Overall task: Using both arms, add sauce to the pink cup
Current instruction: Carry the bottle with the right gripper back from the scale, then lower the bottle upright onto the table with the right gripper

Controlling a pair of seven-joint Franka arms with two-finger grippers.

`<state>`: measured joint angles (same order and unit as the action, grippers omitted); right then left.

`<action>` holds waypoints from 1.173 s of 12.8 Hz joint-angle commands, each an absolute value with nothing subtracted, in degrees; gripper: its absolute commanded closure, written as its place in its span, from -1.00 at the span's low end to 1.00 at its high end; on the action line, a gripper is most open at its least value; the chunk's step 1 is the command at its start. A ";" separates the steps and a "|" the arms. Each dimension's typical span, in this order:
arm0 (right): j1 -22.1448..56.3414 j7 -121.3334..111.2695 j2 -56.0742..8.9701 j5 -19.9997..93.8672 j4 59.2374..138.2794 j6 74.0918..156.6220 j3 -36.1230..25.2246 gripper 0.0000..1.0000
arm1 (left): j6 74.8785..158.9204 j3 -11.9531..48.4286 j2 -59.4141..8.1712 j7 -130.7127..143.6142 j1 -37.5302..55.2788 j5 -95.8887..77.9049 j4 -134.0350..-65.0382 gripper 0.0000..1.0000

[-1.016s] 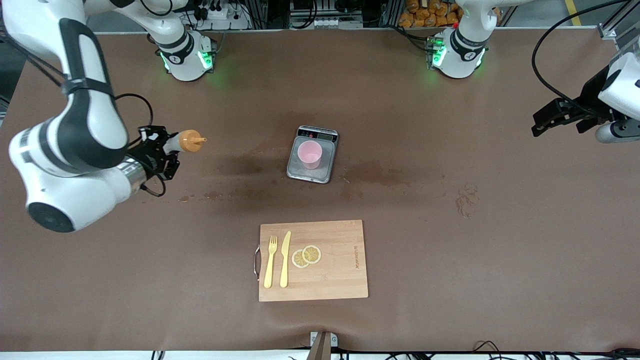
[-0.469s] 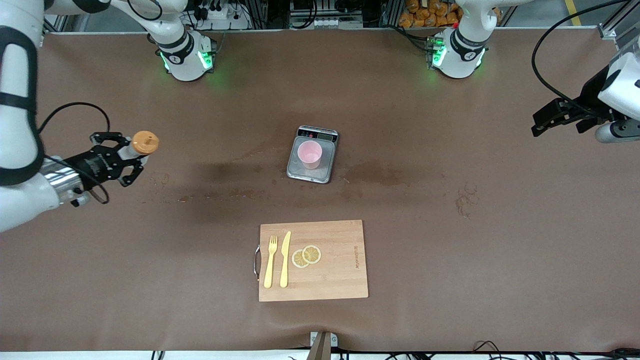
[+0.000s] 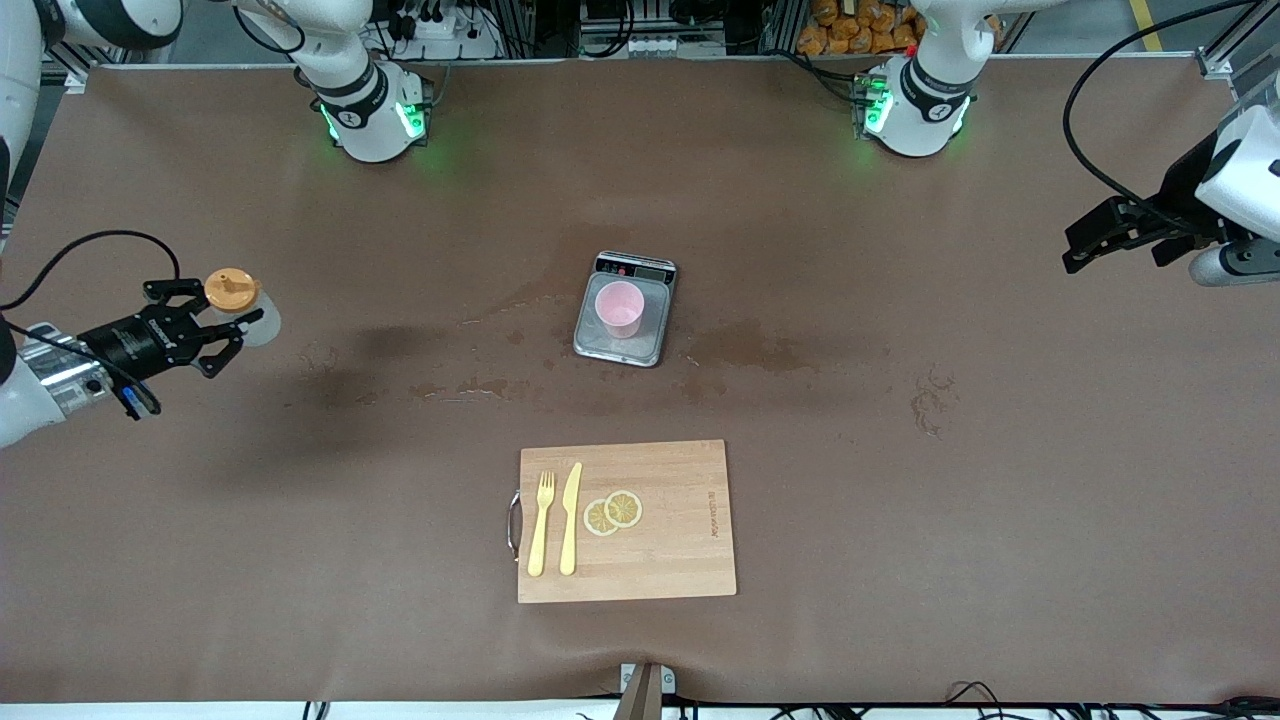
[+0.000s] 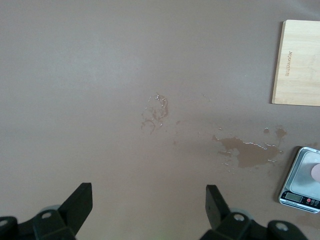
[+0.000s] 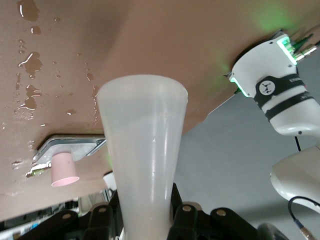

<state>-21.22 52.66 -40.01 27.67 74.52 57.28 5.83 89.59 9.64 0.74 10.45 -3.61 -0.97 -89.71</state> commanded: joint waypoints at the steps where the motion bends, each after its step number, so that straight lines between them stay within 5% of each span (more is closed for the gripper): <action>1: -23.81 49.76 -43.14 29.62 74.71 57.56 6.59 1.00 | 88.86 9.40 1.58 9.32 -3.60 -1.93 -89.91 -1.00; 8: -30.49 34.03 -53.60 29.44 74.88 58.71 6.50 0.96 | 88.86 9.40 1.50 9.32 -3.60 -1.93 -90.00 -1.00; 15: -30.50 29.01 -55.54 29.18 78.74 63.36 6.50 0.84 | 88.86 9.40 1.41 9.32 -3.51 -2.02 -89.91 -1.00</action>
<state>-30.05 30.64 -55.76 28.08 76.89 62.75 5.99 89.58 9.65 0.74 10.45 -3.58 -0.97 -89.80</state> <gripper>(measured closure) 0.661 0.000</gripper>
